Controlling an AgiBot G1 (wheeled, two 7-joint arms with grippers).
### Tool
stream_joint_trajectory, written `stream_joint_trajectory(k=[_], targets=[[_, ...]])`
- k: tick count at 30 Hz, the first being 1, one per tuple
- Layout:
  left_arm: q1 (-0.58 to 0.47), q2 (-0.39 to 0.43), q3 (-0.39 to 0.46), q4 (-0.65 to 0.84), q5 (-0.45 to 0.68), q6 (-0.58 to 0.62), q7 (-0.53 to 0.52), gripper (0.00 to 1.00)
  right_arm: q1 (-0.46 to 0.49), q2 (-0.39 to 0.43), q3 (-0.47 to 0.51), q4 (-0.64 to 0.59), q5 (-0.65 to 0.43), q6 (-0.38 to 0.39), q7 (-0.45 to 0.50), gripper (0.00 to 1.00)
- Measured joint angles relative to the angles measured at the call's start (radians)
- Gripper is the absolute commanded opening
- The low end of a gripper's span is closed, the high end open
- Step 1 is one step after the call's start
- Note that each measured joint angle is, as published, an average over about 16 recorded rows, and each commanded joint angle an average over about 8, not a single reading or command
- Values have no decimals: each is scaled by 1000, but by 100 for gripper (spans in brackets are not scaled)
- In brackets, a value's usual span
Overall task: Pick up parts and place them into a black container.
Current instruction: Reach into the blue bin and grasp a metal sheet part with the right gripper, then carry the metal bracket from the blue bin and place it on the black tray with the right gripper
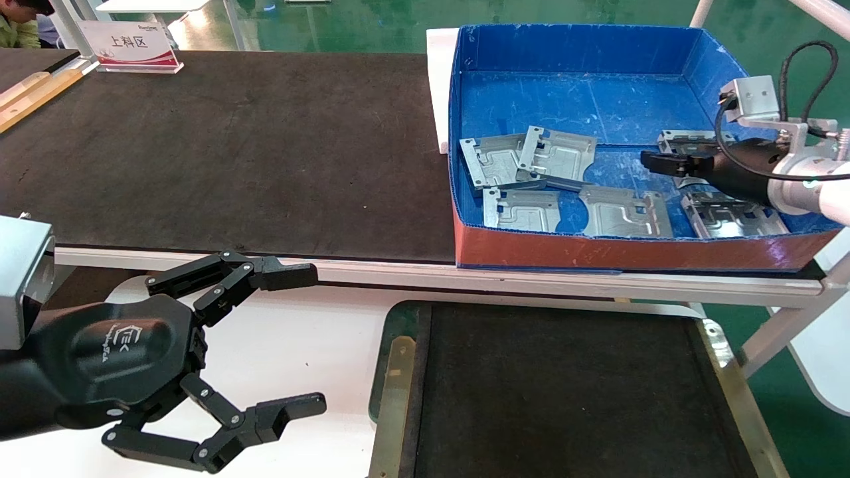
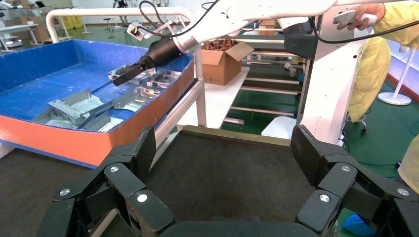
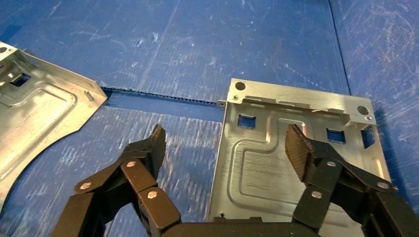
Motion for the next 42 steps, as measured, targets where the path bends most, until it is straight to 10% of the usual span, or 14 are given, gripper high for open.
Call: stream_joint_trajectory(k=[42], targets=[[0,0,0,0,0,0,0,100,-11,23,-24,65,-34,-47,36,0]])
